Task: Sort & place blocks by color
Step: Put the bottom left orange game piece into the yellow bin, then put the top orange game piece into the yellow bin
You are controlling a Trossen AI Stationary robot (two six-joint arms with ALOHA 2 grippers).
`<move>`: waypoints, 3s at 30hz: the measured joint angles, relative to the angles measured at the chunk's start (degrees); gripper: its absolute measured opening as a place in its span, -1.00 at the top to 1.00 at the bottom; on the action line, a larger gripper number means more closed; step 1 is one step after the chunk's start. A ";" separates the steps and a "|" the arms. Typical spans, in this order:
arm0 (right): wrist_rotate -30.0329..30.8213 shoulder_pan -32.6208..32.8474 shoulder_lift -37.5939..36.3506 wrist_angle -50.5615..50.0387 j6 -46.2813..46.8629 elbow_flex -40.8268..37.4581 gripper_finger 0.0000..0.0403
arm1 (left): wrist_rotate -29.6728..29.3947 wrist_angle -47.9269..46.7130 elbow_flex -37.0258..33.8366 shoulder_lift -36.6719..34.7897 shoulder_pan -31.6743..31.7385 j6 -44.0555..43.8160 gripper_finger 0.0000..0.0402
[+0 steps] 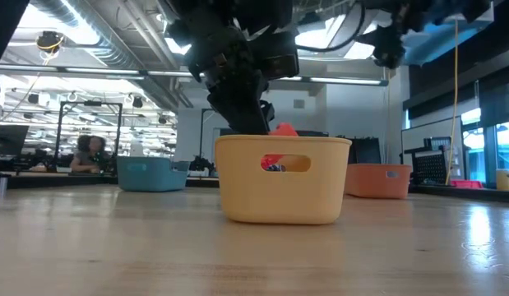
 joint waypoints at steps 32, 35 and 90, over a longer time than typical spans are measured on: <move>6.77 0.00 -4.54 3.53 1.30 -0.05 -0.21 | 0.97 -7.10 2.77 -22.10 13.59 -4.31 -0.16; 7.17 0.02 -3.80 6.88 1.49 -0.07 -0.21 | 1.06 3.09 -2.72 -31.23 16.35 -5.59 -0.15; 49.72 1.06 73.83 -7.20 37.93 43.77 -0.21 | -0.07 43.77 -35.36 -61.79 18.35 -17.64 -0.15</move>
